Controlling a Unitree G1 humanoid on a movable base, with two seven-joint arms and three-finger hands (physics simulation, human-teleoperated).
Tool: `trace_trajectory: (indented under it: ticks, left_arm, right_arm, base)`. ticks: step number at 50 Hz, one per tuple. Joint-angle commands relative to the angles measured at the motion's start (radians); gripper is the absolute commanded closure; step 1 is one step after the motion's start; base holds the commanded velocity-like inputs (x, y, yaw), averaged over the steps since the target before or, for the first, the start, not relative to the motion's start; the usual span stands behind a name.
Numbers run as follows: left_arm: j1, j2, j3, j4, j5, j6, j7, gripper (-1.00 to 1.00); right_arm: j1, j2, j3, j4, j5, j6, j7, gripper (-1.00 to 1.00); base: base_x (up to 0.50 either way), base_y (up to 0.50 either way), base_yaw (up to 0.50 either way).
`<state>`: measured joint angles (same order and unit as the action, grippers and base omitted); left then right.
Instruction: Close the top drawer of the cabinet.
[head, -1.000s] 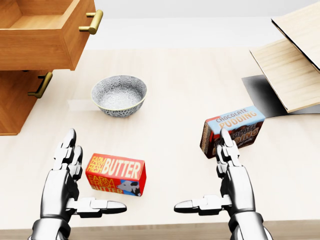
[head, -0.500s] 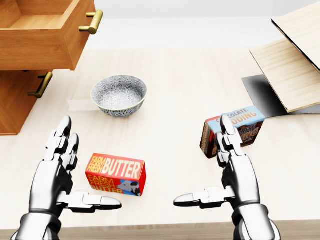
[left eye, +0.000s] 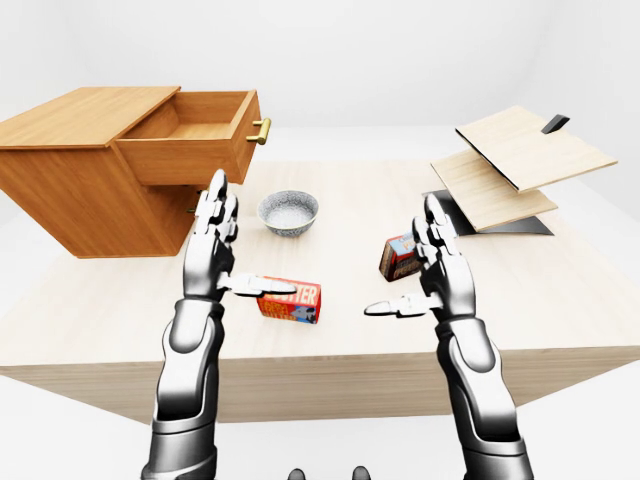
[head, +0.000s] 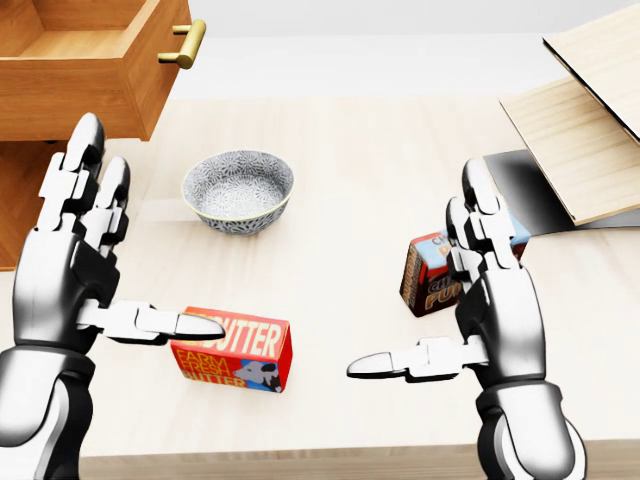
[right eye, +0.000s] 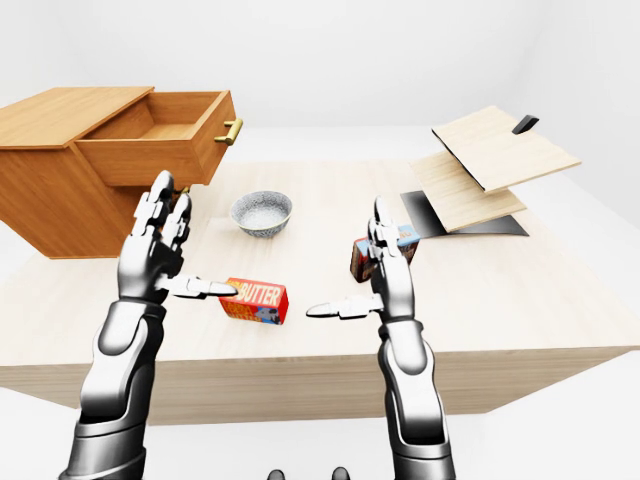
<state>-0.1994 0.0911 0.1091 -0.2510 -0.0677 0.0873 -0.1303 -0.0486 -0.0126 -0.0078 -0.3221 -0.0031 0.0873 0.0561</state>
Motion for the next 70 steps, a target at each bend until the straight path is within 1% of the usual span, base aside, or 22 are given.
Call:
trace_trajectory:
  ticks: [1,3,5,8,17,21,28,32,37,40,45,54,60,66,69,70]
  left_arm:
    - [-0.054,0.02,0.016,-0.01,-0.033,0.0,0.008,-1.0]
    - [-0.054,0.02,0.015,-0.007,-0.03,0.0,0.007,-1.0]
    - [-0.054,0.021,0.016,-0.006,-0.028,0.0,0.009,-1.0]
    - [-0.051,0.021,0.015,-0.004,-0.022,0.0,0.008,-1.0]
    - [-0.038,0.019,0.013,-0.024,-0.019,0.0,-0.002,-1.0]
    - [-0.032,0.018,0.012,-0.028,-0.016,0.0,-0.009,-1.0]
    - [-0.02,0.011,0.004,-0.057,-0.015,0.0,-0.019,-1.0]
    - [-0.005,0.004,-0.005,-0.103,-0.026,0.0,-0.038,-1.0]
    - [0.019,-0.006,-0.031,-0.189,-0.055,0.0,-0.086,-1.0]
    - [0.063,-0.018,-0.055,-0.256,-0.064,0.0,-0.132,-1.0]
    - [0.093,-0.037,-0.087,-0.318,-0.063,0.0,-0.159,-1.0]
    - [0.122,-0.051,-0.126,-0.394,-0.073,0.0,-0.193,-1.0]
    - [0.169,-0.057,-0.156,-0.468,-0.082,0.0,-0.227,-1.0]
    - [0.178,-0.058,-0.164,-0.543,-0.094,0.0,-0.219,-1.0]
    - [0.18,-0.057,-0.169,-0.551,-0.09,0.0,-0.218,-1.0]
    - [0.184,-0.055,-0.17,-0.548,-0.088,0.0,-0.223,-1.0]
  right_arm:
    - [-0.004,-0.015,0.006,-0.047,-0.007,0.0,0.011,-1.0]
    - [0.003,-0.006,0.0,-0.076,0.013,0.0,0.022,-1.0]
    - [0.011,-0.011,0.015,-0.093,-0.017,0.0,0.027,-1.0]
    - [0.011,-0.003,0.014,-0.134,-0.013,0.0,0.03,-1.0]
    - [0.005,-0.006,0.004,-0.114,-0.02,0.0,0.03,-1.0]
    - [-0.014,-0.007,-0.004,-0.1,-0.035,0.0,0.004,-1.0]
    - [-0.009,-0.002,0.001,-0.132,-0.019,0.0,0.005,-1.0]
    - [-0.004,-0.003,0.002,-0.139,-0.016,0.0,0.004,-1.0]
    - [0.008,-0.002,0.005,-0.147,-0.012,0.0,0.01,-1.0]
    - [0.012,-0.003,0.005,-0.15,-0.011,0.0,0.013,-1.0]
    - [0.009,-0.002,0.004,-0.14,-0.008,0.0,0.014,-1.0]
    - [0.019,-0.002,0.006,-0.137,-0.002,0.0,0.019,-1.0]
    - [0.027,-0.002,0.005,-0.135,0.0,0.0,0.022,-1.0]
    - [0.033,-0.001,0.006,-0.128,0.003,0.0,0.025,-1.0]
    - [0.052,-0.005,0.01,-0.133,0.021,0.0,0.057,-1.0]
    - [0.054,-0.003,0.011,-0.133,0.014,0.0,0.051,-1.0]
  base:
    - [0.0,0.0,0.0]
    - [0.0,0.0,0.0]
    - [0.0,0.5,0.0]
    - [0.01,0.5,0.0]
    - [0.03,0.49,0.0]
    - [0.01,0.0,0.0]
    - [0.0,0.0,0.0]
    - [0.0,0.0,0.0]
    - [0.0,0.0,0.0]
    - [0.0,0.0,0.0]
    - [0.0,0.0,0.0]
    - [0.0,0.0,0.0]
    - [0.0,0.0,0.0]
    - [0.0,0.0,0.0]
    - [0.0,0.0,0.0]
    - [0.23,0.0,0.0]
